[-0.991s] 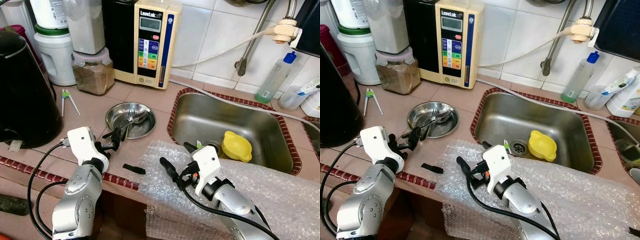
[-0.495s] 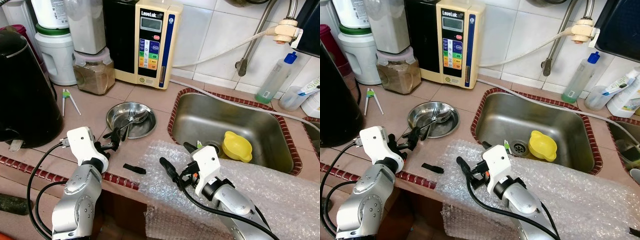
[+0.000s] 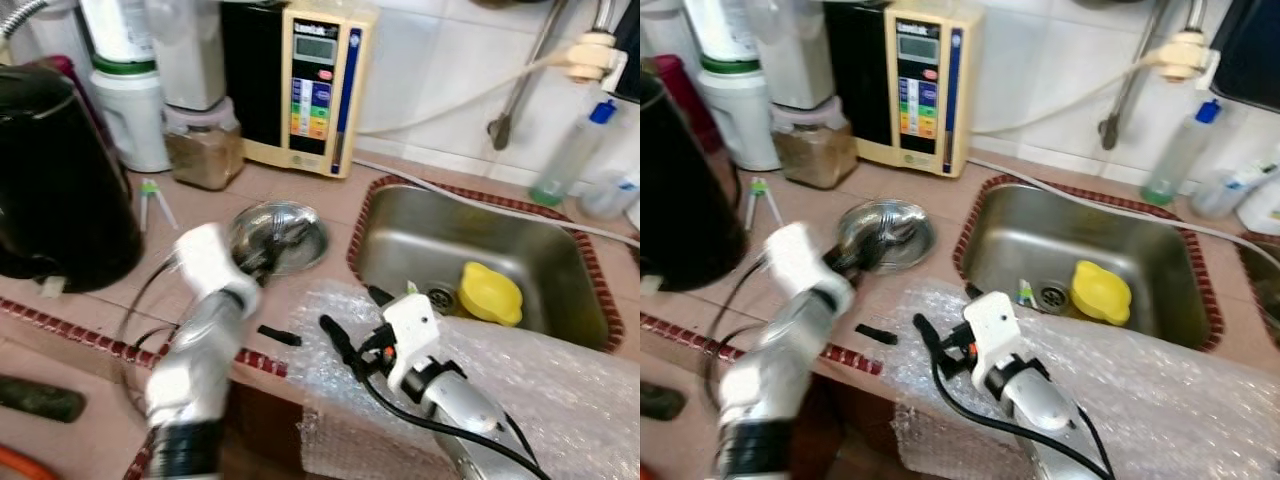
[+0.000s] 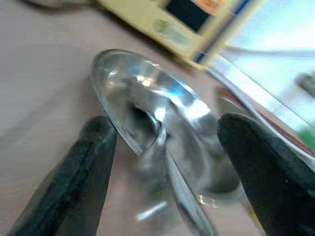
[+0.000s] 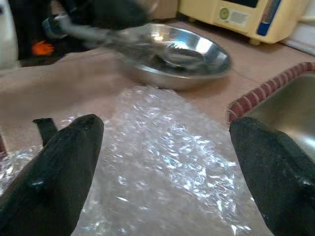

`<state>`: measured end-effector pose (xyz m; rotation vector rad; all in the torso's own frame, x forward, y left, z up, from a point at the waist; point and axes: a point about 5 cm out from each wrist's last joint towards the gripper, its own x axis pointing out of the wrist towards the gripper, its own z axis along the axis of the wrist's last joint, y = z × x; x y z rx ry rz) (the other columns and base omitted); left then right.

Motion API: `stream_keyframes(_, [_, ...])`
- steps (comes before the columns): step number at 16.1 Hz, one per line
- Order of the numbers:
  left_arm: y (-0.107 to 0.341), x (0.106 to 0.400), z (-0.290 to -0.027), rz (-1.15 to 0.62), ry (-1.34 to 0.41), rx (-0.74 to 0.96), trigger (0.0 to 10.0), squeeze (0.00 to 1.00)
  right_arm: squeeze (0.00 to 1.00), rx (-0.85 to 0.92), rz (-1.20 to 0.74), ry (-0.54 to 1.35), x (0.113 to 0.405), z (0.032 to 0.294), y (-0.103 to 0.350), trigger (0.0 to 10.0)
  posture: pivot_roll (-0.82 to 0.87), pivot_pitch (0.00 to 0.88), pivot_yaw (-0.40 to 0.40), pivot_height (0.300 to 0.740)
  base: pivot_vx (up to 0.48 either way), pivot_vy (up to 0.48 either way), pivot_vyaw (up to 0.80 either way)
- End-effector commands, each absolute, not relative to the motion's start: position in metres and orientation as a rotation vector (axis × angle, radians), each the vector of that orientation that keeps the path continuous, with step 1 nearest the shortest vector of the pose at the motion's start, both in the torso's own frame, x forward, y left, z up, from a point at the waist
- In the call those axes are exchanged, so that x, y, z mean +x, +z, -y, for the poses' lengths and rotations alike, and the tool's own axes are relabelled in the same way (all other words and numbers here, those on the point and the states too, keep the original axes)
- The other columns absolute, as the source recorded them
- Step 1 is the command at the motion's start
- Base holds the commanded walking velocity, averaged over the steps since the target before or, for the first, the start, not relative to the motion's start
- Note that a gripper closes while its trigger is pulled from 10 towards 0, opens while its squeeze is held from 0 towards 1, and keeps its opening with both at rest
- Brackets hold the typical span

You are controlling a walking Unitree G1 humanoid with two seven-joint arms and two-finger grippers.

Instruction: Kitchen organization

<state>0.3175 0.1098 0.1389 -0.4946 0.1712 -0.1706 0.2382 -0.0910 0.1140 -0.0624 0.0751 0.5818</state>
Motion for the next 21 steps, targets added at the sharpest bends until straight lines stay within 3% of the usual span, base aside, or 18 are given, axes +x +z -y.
stream_keyframes(1, [0.133,0.316,-0.112,-0.196,-0.167,-0.474,10.0,0.00,0.00,-0.077,-0.071,0.559,0.240,0.095,0.115,10.0,0.10,0.000,-0.034,0.740,0.000,0.000,0.00])
stream_keyframes(3, [0.133,0.317,-0.112,-0.197,-0.167,-0.477,10.0,0.00,0.00,-0.075,-0.071,0.558,0.240,0.095,0.115,10.0,0.10,0.000,-0.033,0.740,0.000,0.000,0.00])
stream_keyframes(4, [0.131,0.319,-0.113,-0.205,-0.158,-0.484,0.0,0.00,0.00,-0.075,-0.070,0.555,0.240,0.095,0.115,10.0,0.10,0.000,-0.032,0.740,0.000,0.000,0.00])
stream_keyframes(11, [0.130,0.322,-0.120,-0.194,-0.138,-0.420,0.0,0.00,0.00,-0.077,-0.068,0.551,0.241,0.095,0.115,10.0,0.10,0.000,-0.029,0.740,0.000,0.000,0.00])
stream_keyframes(12, [0.137,0.321,-0.114,-0.148,-0.199,-0.402,1.5,0.00,0.00,-0.077,-0.068,0.550,0.241,0.095,0.115,10.0,0.10,0.000,-0.029,0.740,0.000,0.000,0.00])
stream_keyframes(13, [0.146,0.320,-0.108,-0.086,-0.265,-0.351,1.7,0.00,0.00,-0.077,-0.067,0.549,0.241,0.095,0.115,10.0,0.10,0.000,-0.028,0.740,0.000,0.000,0.00])
stream_keyframes(14, [0.155,0.316,-0.101,-0.009,-0.349,-0.299,0.0,0.00,0.00,-0.077,-0.068,0.549,0.241,0.095,0.115,10.0,0.10,0.000,-0.027,0.740,0.000,0.000,0.00])
stream_keyframes(21, [0.152,0.299,-0.094,0.117,-0.556,-0.148,0.0,0.00,0.00,-0.080,-0.072,0.548,0.240,0.096,0.114,10.0,0.10,0.000,-0.031,0.740,0.000,0.000,0.00])
